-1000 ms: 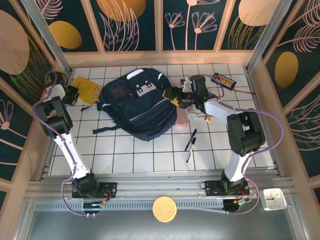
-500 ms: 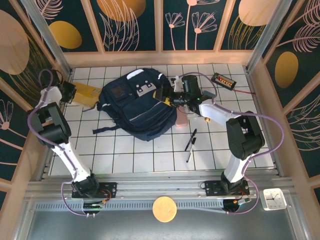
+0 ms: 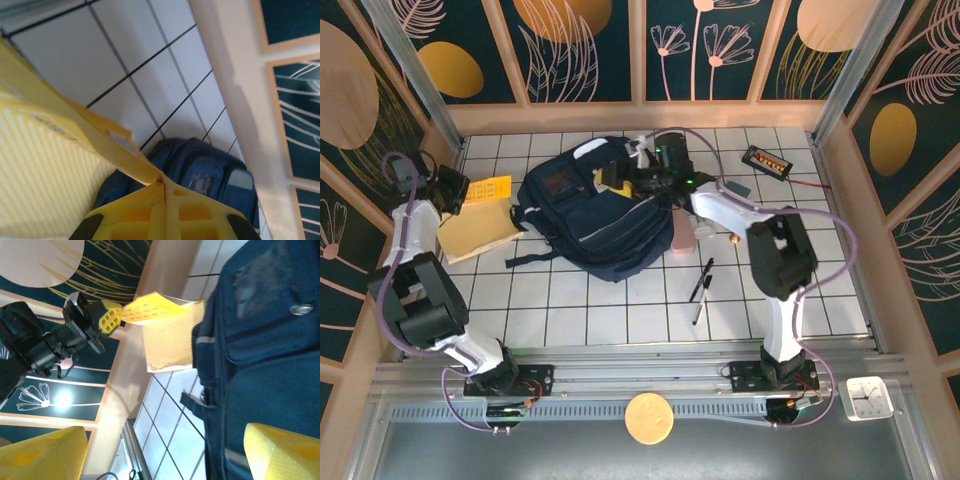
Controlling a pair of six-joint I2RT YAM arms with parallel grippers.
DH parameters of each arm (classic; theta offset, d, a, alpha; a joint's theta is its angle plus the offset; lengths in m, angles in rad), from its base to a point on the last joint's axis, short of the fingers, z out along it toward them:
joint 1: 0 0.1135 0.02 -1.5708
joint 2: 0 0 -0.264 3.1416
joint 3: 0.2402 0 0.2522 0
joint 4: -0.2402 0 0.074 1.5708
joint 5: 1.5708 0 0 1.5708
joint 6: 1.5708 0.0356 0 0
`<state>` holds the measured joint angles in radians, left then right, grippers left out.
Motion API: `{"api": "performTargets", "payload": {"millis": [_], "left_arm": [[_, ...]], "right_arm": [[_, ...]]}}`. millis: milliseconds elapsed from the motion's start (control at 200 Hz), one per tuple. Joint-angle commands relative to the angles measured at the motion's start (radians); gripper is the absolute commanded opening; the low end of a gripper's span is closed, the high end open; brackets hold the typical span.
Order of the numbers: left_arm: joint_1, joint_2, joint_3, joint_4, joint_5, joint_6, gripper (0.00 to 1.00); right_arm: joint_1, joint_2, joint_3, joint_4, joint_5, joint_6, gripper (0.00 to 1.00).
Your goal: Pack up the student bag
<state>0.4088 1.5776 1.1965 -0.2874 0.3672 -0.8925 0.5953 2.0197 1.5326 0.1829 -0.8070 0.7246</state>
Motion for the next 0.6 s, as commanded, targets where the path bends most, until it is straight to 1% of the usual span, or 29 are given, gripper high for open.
{"api": "performTargets", "payload": {"millis": [0,135,250,320,405,450,505,595], "left_arm": [[0.001,-0.088,-0.110,0.043,0.076,-0.023,0.00],[-0.005,-0.205,-0.217,0.009,0.078,-0.015,0.00],[-0.035,-0.312,-0.367,0.010,0.081,-0.036,0.00],[-0.041,-0.371,-0.441,0.023,0.089,-0.054,0.00],[-0.046,-0.428,-0.508,0.032,0.094,-0.065,0.00],[-0.047,-0.451,-0.533,0.035,0.100,-0.071,0.00],[-0.049,-0.476,-0.552,0.029,0.101,-0.072,0.00],[-0.057,-0.519,-0.579,0.015,0.102,-0.076,0.00]], "right_arm": [[0.068,0.117,0.097,0.030,-0.060,0.060,0.83],[0.115,0.161,0.102,0.072,-0.063,0.108,0.83],[0.149,0.161,0.070,0.095,-0.059,0.155,0.84],[0.170,0.169,0.043,0.180,-0.070,0.263,0.84],[0.184,0.193,-0.023,0.401,-0.049,0.484,0.84],[0.191,0.222,-0.026,0.490,-0.038,0.584,0.84],[0.201,0.261,0.000,0.516,-0.015,0.654,0.84],[0.223,0.308,0.073,0.482,0.008,0.661,0.84]]}}
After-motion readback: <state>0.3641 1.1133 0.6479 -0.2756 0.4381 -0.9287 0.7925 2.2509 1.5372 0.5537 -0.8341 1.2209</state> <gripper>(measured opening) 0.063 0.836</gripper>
